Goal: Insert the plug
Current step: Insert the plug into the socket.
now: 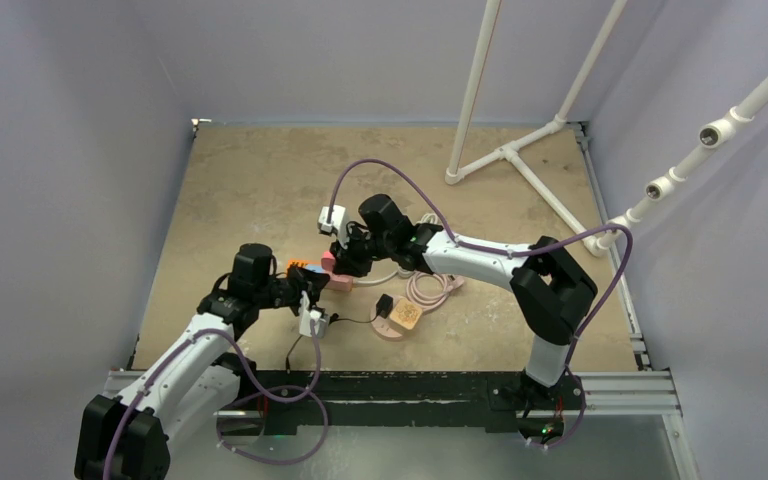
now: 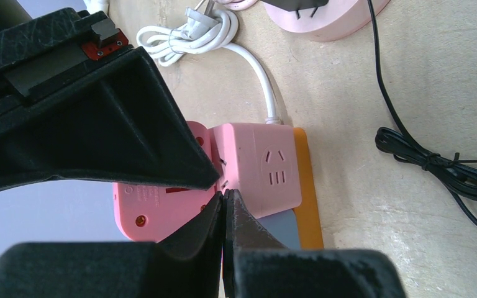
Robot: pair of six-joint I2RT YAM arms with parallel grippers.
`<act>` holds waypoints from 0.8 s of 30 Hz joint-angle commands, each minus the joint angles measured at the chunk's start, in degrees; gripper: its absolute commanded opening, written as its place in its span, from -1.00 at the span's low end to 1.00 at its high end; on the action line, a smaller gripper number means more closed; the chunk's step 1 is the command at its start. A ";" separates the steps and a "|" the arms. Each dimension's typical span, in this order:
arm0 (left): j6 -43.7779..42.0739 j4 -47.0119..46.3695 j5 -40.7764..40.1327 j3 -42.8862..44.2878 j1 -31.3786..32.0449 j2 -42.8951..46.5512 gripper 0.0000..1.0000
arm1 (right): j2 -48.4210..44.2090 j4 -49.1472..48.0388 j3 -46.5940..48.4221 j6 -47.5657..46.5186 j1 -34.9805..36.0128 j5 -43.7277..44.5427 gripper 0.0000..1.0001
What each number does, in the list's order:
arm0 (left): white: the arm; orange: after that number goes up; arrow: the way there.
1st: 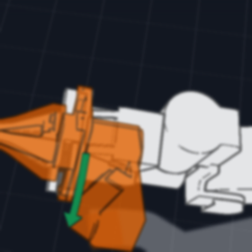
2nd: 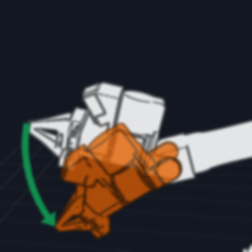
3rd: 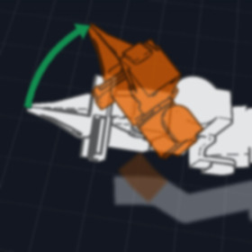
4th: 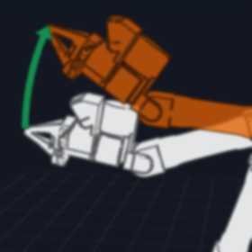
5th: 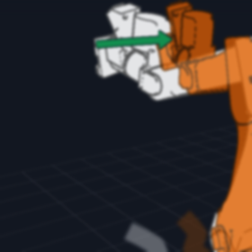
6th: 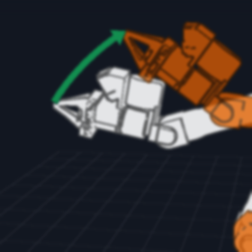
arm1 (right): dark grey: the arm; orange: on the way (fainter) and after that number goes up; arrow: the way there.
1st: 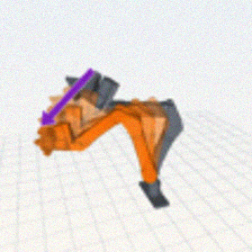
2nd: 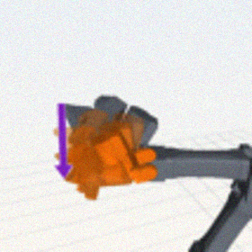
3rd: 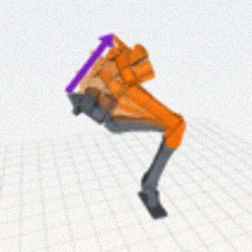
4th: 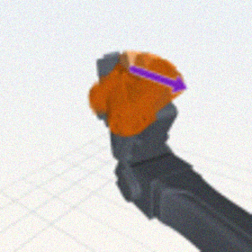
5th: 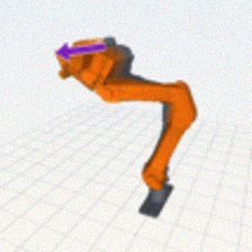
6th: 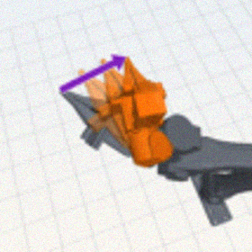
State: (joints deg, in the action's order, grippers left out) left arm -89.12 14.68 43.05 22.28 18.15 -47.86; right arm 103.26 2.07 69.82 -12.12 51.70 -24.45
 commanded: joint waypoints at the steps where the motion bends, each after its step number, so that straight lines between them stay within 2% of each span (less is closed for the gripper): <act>1: -0.44 0.39 2.19 1.94 0.48 -0.62 -1.00 | 3.14 10.29 -3.44 0.43 1.24 3.43 -1.00; 7: -0.33 2.73 1.95 2.48 0.48 0.55 -1.00 | 2.69 10.50 -2.95 0.46 1.91 5.04 -1.00; 8: -0.39 3.78 1.95 2.64 0.48 0.98 -1.00 | 2.23 10.52 -2.57 0.36 1.91 5.09 -0.91; 9: -0.92 5.09 1.95 2.90 0.48 1.34 -1.00 | 1.68 10.41 -2.06 0.43 1.91 5.30 -0.53; 10: -1.49 6.38 2.00 3.09 0.48 1.62 -1.00 | 1.01 10.10 -1.43 0.57 1.91 5.36 -0.32; 17: -3.07 12.04 0.32 3.91 0.48 3.44 -1.00 | -1.68 9.45 3.02 1.65 1.86 5.15 0.33; 20: -3.59 14.05 -0.42 3.60 0.48 4.97 -1.00 | -3.54 9.51 3.92 2.01 1.82 5.16 0.35; 24: -3.17 14.86 -1.07 3.29 0.48 6.44 -1.00 | -5.63 10.12 4.40 2.14 1.38 6.85 0.29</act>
State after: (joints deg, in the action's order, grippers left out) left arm -91.29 26.81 41.67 23.90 18.20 -42.74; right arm 101.71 8.97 72.12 -10.94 53.60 -20.34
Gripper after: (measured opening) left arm 0.002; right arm 0.663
